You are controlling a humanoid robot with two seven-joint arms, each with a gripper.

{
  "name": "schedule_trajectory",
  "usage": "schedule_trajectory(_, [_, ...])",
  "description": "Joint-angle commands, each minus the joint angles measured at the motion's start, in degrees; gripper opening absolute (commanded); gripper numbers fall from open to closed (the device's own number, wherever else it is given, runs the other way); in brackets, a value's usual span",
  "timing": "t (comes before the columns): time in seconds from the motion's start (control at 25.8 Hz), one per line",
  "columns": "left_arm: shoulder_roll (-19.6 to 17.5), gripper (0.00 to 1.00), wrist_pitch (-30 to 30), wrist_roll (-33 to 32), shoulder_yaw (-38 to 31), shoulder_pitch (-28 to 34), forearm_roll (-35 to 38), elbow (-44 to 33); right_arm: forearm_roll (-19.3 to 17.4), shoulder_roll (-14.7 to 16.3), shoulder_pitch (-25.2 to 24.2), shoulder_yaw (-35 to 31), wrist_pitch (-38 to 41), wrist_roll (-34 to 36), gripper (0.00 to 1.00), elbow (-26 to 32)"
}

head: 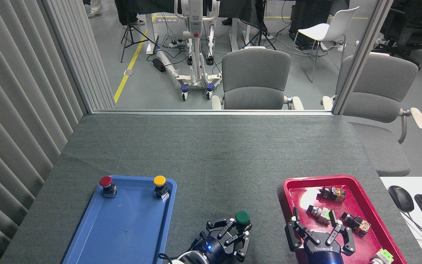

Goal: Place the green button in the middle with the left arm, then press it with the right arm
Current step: 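Carry the green button off the blue tray to the table between trays, then open the left gripper and withdraw it back over the blue tray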

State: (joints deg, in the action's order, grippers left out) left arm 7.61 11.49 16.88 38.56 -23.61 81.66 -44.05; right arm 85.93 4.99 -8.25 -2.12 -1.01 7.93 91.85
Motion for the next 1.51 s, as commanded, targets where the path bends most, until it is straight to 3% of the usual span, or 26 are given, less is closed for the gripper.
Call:
schedule_trajectory(0.0, [0.12,0.17,-0.76,-0.09,0.98,-0.12,0.08,0.98,-0.06,0.02,-0.10,0.01,0.31,0.07,1.00,0.00])
schedule_trajectory(0.16, [-0.14,0.52,-0.85,0.00,3.53,-0.03,0.25,0.98,0.02,0.45,-0.10,0.10,0.75,0.07,1.00,0.00])
schedule_trajectory(0.19, [-0.23,0.66,-0.85,0.00,3.53,-0.03,0.25,0.98,-0.06,0.37,-0.10,0.10,0.75,0.07,1.00,0.00])
schedule_trajectory(0.23, [-0.23,0.87,-0.85,0.00,3.53,0.05,0.25,0.89,-0.06,0.28,-0.01,0.10,0.66,0.07,1.00,0.00])
schedule_trajectory(0.27, [-0.31,0.98,-0.85,0.08,3.53,0.14,0.25,0.63,-0.06,0.37,-0.18,0.45,0.40,0.07,1.00,0.00])
schedule_trajectory(0.58, [-4.80,0.99,-0.85,-0.09,3.53,0.58,0.16,-6.31,0.02,-0.07,-0.45,1.15,0.31,-0.11,0.99,-0.09])
schedule_trajectory(0.74, [-9.54,0.99,-1.99,0.00,2.22,3.75,-1.24,-16.07,0.02,0.02,-0.27,3.17,0.05,-0.90,0.94,0.00])
schedule_trajectory(0.93, [-16.40,0.99,-4.63,0.08,-14.04,16.14,-5.28,-31.54,0.02,-0.07,0.08,5.28,0.05,-2.57,0.79,-0.09])
schedule_trajectory(1.05, [-16.14,0.99,-4.37,0.87,-25.73,24.31,-4.93,-38.39,0.02,-0.16,0.17,7.22,-0.83,-3.18,0.75,-0.09])
schedule_trajectory(1.12, [-16.05,0.99,-4.19,0.61,-29.95,25.89,-4.41,-39.54,0.02,-0.16,0.17,8.71,-1.45,-3.18,0.72,-0.09])
schedule_trajectory(1.32, [-14.29,0.99,-4.37,-0.97,-34.08,25.98,5.26,-38.57,0.02,-0.51,0.43,11.87,-1.80,-3.18,0.45,-0.09])
schedule_trajectory(1.47, [-13.59,0.99,-4.45,-2.20,-36.54,25.98,6.23,-37.60,0.73,-0.69,0.52,15.56,-3.29,-3.18,0.20,-0.44])
